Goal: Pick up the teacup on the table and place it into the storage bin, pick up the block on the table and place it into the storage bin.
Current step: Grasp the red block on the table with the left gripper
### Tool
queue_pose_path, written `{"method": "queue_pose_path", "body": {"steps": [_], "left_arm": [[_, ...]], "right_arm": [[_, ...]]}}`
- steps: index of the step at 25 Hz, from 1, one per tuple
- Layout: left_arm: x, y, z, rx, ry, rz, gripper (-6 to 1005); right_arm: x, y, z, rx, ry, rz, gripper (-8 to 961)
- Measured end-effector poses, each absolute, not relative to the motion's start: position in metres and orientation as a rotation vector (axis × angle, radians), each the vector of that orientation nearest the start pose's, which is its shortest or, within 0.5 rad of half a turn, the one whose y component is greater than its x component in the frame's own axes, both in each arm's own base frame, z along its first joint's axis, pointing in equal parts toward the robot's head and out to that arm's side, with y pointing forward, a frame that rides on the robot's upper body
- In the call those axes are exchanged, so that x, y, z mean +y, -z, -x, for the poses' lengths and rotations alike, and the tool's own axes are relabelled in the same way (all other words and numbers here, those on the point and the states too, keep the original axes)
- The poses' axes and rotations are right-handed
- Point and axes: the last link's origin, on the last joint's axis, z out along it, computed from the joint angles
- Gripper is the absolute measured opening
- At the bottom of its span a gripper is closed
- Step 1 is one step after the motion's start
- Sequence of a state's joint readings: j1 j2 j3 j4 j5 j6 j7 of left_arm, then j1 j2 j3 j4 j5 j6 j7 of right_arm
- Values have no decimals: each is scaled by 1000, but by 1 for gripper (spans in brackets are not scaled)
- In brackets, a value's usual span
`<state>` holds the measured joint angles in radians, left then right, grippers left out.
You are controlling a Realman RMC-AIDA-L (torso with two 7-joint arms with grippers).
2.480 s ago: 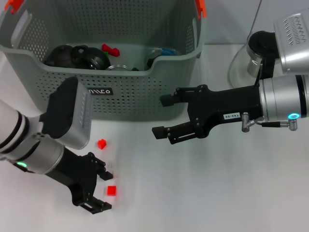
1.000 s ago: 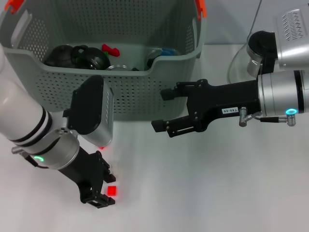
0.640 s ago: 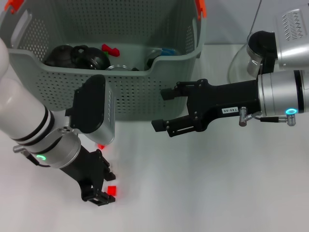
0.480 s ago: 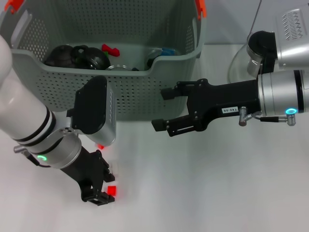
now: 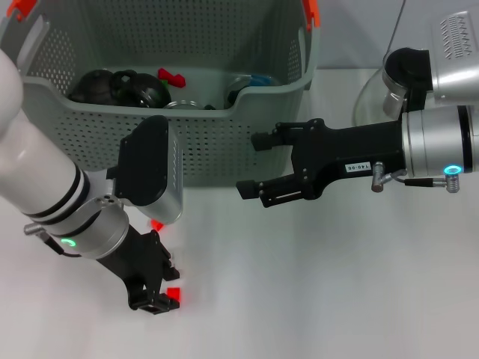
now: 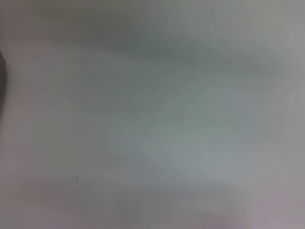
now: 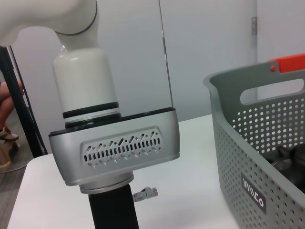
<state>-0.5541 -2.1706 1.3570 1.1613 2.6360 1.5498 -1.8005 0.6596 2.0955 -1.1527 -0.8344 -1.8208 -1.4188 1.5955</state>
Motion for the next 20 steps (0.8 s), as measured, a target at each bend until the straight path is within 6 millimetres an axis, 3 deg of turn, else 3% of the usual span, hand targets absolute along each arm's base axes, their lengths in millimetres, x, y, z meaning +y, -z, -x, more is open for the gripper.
{"method": "queue_pose_path", "body": {"steps": [18, 20], "left_arm": [[321, 51, 220, -167, -690, 3042, 401], [321, 50, 220, -165, -693, 3040, 344]], "right_arm": [[364, 35, -156, 339, -599, 2957, 931], [364, 35, -156, 340, -601, 2954, 931]]}}
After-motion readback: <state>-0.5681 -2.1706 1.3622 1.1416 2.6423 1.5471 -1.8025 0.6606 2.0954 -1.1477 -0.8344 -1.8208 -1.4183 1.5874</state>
